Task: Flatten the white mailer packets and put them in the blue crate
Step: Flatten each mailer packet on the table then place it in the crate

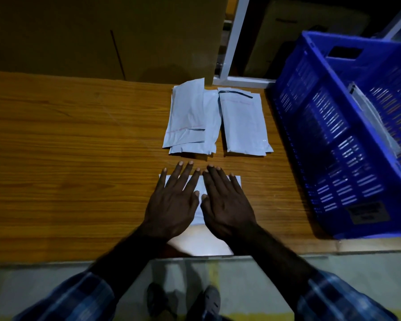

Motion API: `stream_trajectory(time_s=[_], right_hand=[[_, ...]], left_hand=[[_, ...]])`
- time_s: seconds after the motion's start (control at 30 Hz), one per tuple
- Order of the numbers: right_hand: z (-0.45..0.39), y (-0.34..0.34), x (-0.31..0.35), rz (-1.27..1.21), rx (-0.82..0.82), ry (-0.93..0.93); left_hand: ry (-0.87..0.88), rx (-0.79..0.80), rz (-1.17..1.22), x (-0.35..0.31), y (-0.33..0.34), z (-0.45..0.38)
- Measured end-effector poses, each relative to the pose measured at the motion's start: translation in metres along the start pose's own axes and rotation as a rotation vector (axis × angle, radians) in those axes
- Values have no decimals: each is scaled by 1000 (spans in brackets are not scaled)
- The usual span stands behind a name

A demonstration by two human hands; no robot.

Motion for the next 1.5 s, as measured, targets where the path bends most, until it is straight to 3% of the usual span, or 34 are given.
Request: stream_trajectory(time_s=[0.27,0.4,0.5,0.73,0.9,1.07,1.27,1.33,1.43,1.5], right_hand=[[20,-6,-48,-24,153,193],[20,-18,-41,13,129,151],[4,-20,-9,-38,34,40],[6,-1,-4,-70,44,-17],[9,-6,-7,-54,9,9],[21,-6,-43,-20,124,154],[33,-17,-68,27,135,166],[29,-28,-59,-44,71,145],[16,-61,-30,-138,-135,13],[7,-68,-14,-106,-139,-61]], left_hand=[[-157,5,56,30,-5,26],[-182,3,105,21,-17,22],[-53,-25,114,-9,-20,7],[-19,9,49,-17,1,3],[-22,36,54,-13,0,4],[-137,88,60,23,0,23],[-227,145,180,47,-8,38],[-227,90,278,53,-23,38],[-124,-150,305,51,-57,28],[-27,-282,299,41,-71,17]])
Point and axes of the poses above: each hand's wrist, its own z-axis away from the middle knuckle, its own y-axis out of the palm, x = y × z, the point moved 7 cm from there along -z, towards the middle knuckle, and after that the axes turned 2 degrees about -z, right-handed, at the moved point
